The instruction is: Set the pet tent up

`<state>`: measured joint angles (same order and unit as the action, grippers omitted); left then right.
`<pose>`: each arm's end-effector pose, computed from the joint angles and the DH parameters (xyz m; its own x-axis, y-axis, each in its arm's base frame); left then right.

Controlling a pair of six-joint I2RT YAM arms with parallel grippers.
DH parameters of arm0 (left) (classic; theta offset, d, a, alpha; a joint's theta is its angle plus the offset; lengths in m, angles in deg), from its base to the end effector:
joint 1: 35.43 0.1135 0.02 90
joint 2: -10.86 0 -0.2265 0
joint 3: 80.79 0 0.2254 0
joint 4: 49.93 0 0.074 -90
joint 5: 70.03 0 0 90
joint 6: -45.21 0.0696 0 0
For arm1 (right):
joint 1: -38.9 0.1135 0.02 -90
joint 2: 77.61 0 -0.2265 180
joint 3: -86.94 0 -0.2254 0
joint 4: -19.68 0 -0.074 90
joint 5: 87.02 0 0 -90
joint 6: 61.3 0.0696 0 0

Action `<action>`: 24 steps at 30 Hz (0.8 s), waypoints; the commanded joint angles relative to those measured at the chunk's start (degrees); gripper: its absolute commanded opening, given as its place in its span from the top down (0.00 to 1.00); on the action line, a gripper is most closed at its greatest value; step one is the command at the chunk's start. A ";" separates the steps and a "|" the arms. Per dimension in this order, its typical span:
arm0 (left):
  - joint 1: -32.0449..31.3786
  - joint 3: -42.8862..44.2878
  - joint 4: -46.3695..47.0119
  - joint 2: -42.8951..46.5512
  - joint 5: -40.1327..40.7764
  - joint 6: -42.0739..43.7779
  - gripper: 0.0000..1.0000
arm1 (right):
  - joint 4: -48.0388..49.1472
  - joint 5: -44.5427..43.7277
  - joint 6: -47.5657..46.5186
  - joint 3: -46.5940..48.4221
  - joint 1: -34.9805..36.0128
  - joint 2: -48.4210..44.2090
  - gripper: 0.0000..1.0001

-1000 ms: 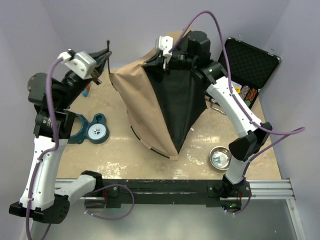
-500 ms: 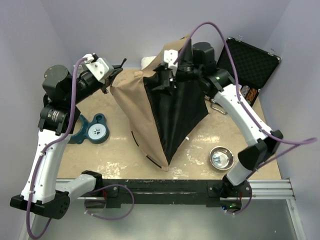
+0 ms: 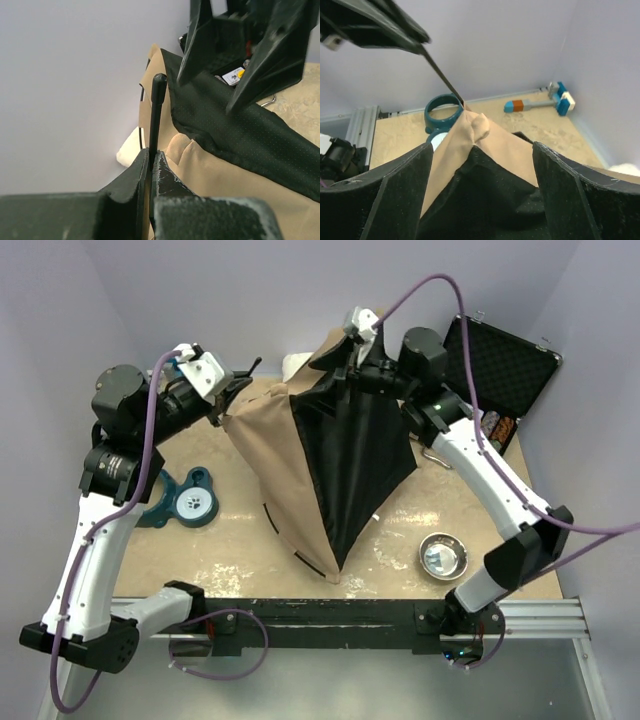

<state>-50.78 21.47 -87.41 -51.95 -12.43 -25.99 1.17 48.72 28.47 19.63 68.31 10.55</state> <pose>0.2054 -0.0951 0.4628 0.2698 0.2081 -0.9402 0.6898 0.6395 0.3395 0.2714 0.2102 0.4463 0.0952 0.0505 -0.9942 -0.9628 0.2584 -0.0791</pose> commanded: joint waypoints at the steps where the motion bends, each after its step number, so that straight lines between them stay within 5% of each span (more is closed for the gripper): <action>1: -0.73 1.06 -5.64 -1.97 -0.47 -2.02 1.00 | 3.17 -4.07 5.33 1.09 2.23 4.12 0.18; 10: -0.82 1.86 -10.83 -5.75 -3.80 -2.10 1.00 | 6.32 0.76 5.86 2.15 4.43 9.22 0.32; 17: -0.82 0.98 -10.48 -6.98 -4.34 -4.30 1.00 | 4.75 2.16 3.84 3.91 5.22 10.89 0.80; 18: -0.82 1.06 -10.74 -7.24 -4.42 -4.48 1.00 | 3.87 2.25 3.40 4.34 5.22 11.24 0.81; 21: -0.82 0.71 -10.92 -7.59 -5.39 -5.18 1.00 | 1.24 1.55 2.70 5.14 5.57 12.21 0.53; 24: -0.82 0.54 -10.83 -7.95 -5.83 -5.36 1.00 | -0.09 0.23 0.76 4.79 6.19 12.74 0.43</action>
<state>-51.00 23.07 -93.35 -58.13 -16.95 -28.32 3.25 49.15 31.79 22.47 73.77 22.34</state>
